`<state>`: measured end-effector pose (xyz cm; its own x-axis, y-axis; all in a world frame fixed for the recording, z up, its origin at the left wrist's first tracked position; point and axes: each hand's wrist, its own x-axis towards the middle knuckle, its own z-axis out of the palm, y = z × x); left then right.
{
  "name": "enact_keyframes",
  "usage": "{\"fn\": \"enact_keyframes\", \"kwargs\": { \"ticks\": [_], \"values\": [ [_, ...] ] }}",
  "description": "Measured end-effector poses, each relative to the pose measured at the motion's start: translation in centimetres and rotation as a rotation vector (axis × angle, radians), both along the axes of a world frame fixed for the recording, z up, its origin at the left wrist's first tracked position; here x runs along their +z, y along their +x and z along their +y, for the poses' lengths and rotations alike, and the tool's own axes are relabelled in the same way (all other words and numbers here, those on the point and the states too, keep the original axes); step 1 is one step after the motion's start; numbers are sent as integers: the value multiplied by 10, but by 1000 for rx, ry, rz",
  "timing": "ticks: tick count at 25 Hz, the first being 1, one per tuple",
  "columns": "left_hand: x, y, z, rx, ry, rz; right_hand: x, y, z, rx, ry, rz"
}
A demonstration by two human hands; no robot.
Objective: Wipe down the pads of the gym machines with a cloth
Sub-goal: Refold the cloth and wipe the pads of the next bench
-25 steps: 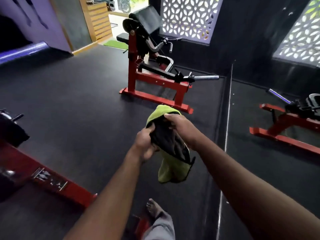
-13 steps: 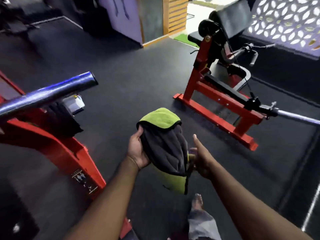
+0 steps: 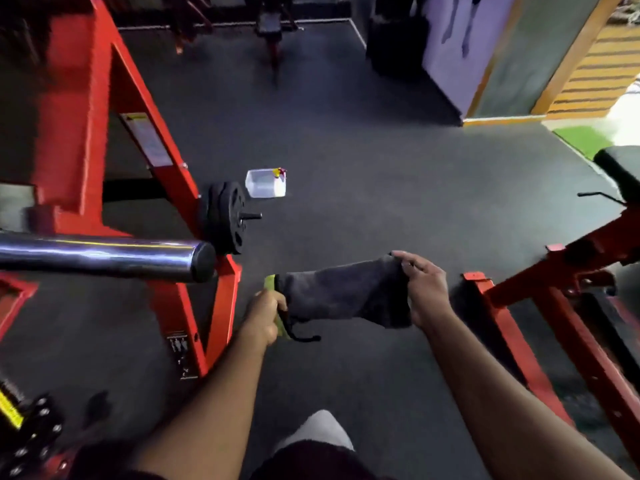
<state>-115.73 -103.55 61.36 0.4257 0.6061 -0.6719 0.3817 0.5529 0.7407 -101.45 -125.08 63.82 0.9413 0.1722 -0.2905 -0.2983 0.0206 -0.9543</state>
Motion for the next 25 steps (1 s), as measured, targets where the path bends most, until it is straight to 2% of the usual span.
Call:
{"fn": "enact_keyframes", "kwargs": {
  "ticks": [2,5,8,11,14,18,20,22,25],
  "values": [
    [-8,51,8,210,71,53,-4,57,41,77,-65,-70],
    [-37,130,11,337,320,242,-21,143,98,160,-197,-153],
    [-62,211,36,198,458,416,-26,234,148,268,-351,-269],
    [-52,282,105,198,589,419,-22,331,176,260,-354,-287],
    [-40,351,170,265,680,450,-31,424,188,189,-285,-183],
    [-53,457,250,148,828,367,-43,536,231,114,-109,33],
    [-60,508,289,202,743,324,-50,588,263,115,-73,69],
    [-70,569,334,352,524,286,-55,655,305,132,-34,106],
    [-66,653,403,475,222,103,-58,759,357,162,-73,143]
  ]
}}
